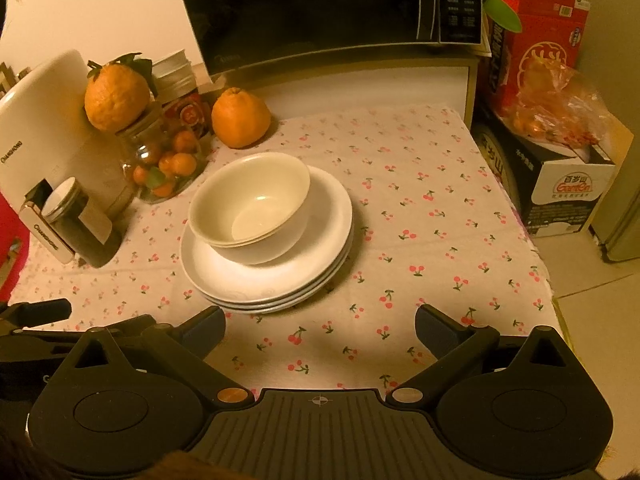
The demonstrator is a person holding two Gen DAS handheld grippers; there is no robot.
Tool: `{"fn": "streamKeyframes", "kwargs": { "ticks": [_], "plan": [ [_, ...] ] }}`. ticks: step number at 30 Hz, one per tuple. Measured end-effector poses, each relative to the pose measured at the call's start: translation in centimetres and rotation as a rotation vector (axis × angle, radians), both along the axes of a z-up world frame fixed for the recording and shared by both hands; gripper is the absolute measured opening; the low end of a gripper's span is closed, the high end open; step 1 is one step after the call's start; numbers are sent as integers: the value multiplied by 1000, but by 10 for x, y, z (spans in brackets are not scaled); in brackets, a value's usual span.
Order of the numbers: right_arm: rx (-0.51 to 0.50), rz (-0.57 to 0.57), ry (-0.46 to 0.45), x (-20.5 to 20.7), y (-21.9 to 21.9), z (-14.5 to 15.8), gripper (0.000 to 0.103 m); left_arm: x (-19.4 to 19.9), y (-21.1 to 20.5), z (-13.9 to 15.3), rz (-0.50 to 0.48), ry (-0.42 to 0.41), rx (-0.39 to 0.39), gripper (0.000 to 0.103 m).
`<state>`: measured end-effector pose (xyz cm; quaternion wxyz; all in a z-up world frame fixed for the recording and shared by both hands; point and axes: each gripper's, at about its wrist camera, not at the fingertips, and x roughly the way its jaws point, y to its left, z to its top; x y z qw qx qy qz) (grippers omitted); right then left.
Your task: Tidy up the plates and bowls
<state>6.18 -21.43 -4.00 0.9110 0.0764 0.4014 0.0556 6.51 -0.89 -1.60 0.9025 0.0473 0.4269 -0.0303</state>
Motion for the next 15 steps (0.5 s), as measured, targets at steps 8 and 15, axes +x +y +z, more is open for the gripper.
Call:
{"fn": "streamKeyframes", "kwargs": {
  "ticks": [8, 15],
  "plan": [
    [-4, -4, 8, 0, 0, -1, 102, 0, 0, 0, 2, 3, 3, 103],
    [-7, -4, 14, 0, 1, -2, 102, 0, 0, 0, 5, 0, 7, 103]
  ]
}}
